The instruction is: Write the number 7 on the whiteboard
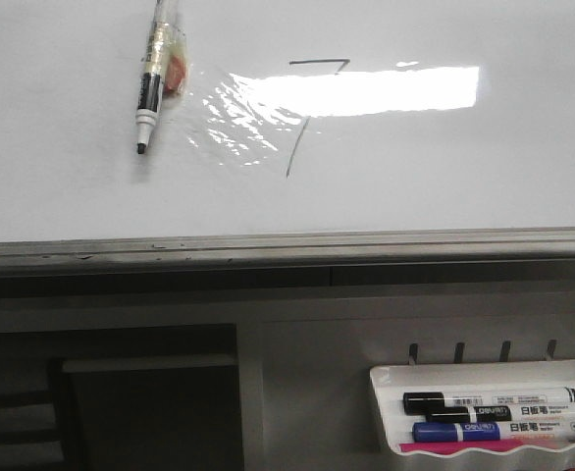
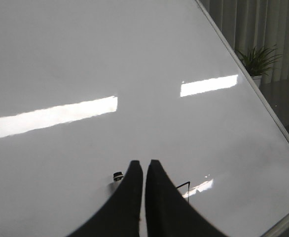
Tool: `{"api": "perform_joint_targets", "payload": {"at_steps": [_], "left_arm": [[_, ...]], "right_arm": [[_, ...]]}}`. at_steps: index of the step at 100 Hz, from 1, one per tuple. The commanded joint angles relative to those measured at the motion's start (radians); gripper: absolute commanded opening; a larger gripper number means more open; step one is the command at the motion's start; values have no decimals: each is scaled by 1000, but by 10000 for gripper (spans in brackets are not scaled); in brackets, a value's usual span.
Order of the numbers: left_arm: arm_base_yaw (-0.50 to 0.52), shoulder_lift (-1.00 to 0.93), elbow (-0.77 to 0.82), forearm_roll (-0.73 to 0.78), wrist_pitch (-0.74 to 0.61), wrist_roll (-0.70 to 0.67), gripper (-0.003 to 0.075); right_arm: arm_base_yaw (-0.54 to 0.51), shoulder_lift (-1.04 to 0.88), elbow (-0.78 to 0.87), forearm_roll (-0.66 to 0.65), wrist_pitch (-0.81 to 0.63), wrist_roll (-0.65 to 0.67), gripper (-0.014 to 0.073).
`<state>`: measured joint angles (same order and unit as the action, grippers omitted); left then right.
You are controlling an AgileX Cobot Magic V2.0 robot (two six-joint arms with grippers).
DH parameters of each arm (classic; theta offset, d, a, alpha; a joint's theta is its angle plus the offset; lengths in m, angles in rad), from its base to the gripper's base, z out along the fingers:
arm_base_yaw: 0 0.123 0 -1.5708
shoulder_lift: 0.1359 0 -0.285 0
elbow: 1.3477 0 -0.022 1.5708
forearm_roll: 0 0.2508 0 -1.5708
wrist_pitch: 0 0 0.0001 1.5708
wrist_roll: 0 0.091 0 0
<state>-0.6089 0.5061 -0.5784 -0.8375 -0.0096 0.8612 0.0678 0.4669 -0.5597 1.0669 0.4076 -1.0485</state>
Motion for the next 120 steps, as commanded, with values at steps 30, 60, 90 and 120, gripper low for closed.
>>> {"api": "perform_joint_targets", "payload": {"at_steps": [30, 60, 90, 120], "left_arm": [[-2, -418, 304, -30, -122, -3, -20], [-2, -488, 340, -37, -136, -3, -20], [-2, -488, 341, -37, -134, -3, -20], [-2, -488, 341, -37, -134, -3, -20]], "right_arm": [[0, -353, 302, 54, -135, -33, -71], [0, -385, 309, 77, -190, -33, -71], [0, -385, 309, 77, -186, -33, -71], [0, -385, 309, 77, -186, -33, -71]]}}
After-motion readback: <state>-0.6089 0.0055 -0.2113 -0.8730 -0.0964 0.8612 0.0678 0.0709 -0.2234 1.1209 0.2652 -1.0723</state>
